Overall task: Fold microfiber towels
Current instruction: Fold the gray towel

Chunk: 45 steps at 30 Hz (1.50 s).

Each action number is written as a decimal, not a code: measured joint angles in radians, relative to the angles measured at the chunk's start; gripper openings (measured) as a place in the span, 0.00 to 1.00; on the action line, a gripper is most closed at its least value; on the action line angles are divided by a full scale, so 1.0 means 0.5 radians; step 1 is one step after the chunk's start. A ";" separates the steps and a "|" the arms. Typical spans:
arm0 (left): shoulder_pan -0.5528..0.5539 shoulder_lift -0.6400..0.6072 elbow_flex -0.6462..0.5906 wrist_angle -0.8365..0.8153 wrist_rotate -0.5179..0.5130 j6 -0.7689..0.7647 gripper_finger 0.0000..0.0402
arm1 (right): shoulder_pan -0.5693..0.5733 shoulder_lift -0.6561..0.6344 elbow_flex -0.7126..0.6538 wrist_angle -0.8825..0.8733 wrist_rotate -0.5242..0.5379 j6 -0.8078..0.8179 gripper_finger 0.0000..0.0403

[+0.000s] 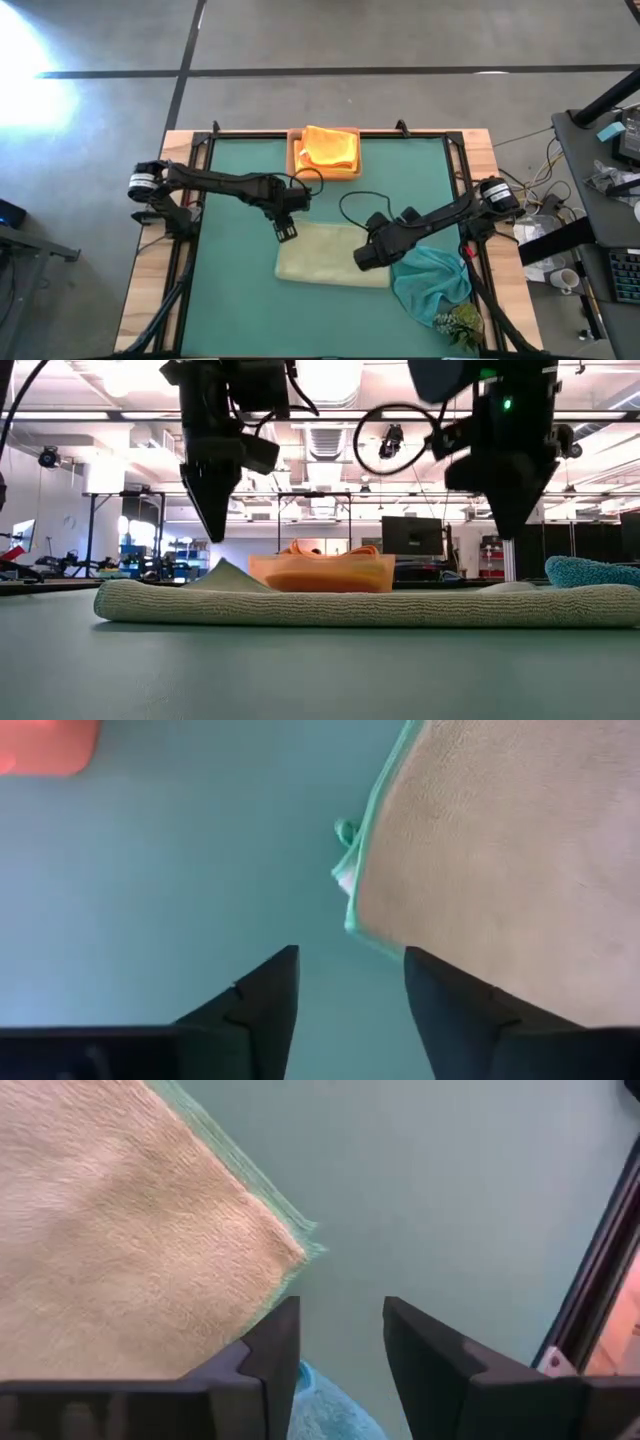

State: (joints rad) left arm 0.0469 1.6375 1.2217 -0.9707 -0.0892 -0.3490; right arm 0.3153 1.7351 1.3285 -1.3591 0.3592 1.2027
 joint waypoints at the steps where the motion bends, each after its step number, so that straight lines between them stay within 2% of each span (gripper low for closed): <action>1: 0.001 -0.013 0.021 -0.041 0.014 0.007 0.42 | 0.000 -0.035 0.000 0.009 0.001 -0.042 0.34; 4: -0.019 -0.071 0.040 -0.072 0.125 0.032 0.43 | 0.000 -0.131 -0.013 0.084 0.015 -0.146 0.34; 8: -0.146 -0.133 -0.022 0.152 0.322 -0.023 0.43 | -0.019 -0.231 -0.092 0.337 -0.006 -0.288 0.30; 14: -0.387 -0.113 -0.187 0.601 0.337 -0.023 0.41 | -0.073 -0.317 -0.306 0.819 -0.212 -0.473 0.19; 19: -0.504 -0.107 -0.334 0.877 0.337 -0.012 0.27 | -0.122 -0.317 -0.477 0.997 -0.349 -0.497 0.04; 25: -0.525 -0.105 -0.468 0.987 0.334 -0.025 0.02 | -0.188 -0.317 -0.661 1.207 -0.436 -0.496 0.02; 33: -0.505 -0.055 -0.675 1.261 0.326 0.031 0.00 | -0.213 -0.291 -0.783 1.426 -0.620 -0.397 0.02; 35: -0.487 -0.033 -0.712 1.280 0.272 0.031 0.00 | -0.204 -0.268 -0.783 1.451 -0.676 -0.351 0.02; 45: -0.331 0.014 -0.732 1.245 -0.270 0.082 0.00 | -0.132 -0.136 -0.691 1.758 -1.000 -0.173 0.02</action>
State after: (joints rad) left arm -0.1185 1.6446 0.8555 -0.3484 -0.2243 -0.3078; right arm 0.2492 1.6672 0.9829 -0.4800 -0.1411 1.1164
